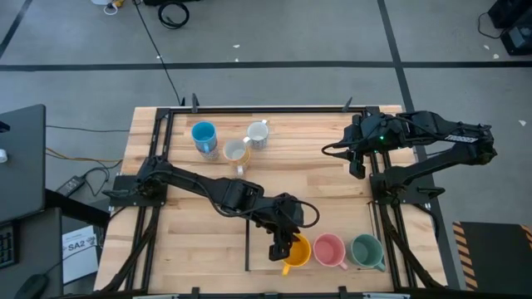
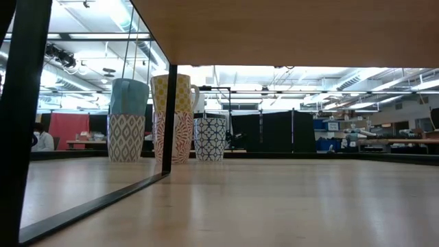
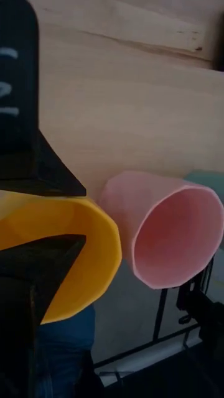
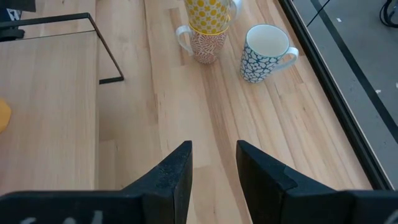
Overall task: Place coffee mugs
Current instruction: Put the yellow mug on the shelf, then put the blue mug on the shelf
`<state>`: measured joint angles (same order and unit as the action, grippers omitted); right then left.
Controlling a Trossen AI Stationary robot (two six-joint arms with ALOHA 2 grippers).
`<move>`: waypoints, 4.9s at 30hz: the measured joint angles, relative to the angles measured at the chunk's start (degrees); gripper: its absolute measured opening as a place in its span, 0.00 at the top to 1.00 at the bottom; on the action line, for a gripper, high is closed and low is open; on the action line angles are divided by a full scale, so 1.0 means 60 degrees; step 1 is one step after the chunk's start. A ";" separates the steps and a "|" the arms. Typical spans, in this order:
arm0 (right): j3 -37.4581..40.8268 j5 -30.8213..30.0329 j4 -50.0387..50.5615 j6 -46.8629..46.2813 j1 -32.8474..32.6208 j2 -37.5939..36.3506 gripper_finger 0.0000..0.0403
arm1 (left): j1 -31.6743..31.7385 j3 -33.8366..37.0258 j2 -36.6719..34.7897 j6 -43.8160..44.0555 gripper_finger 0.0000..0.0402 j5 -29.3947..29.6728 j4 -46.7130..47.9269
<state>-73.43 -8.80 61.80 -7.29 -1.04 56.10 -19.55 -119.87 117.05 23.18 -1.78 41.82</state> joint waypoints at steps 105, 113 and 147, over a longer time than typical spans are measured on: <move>-0.0004 -0.0002 -0.0025 -0.0011 0.0002 -0.0004 0.68 | 1.0659 0.7235 -0.5133 -0.1705 0.72 0.0641 0.5865; -0.0004 -0.0004 -0.0025 -0.0010 0.0001 -0.0004 0.68 | 1.0659 0.7235 -0.5133 -0.1526 0.76 0.0640 0.5842; -0.0003 -0.0004 -0.0025 -0.0007 0.0000 -0.0004 0.68 | 1.0554 0.4925 -0.5138 -0.1138 0.92 0.0014 0.6673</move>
<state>-73.45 -8.82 61.65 -7.33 -1.04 56.07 43.78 -90.32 86.23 16.35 -1.69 81.86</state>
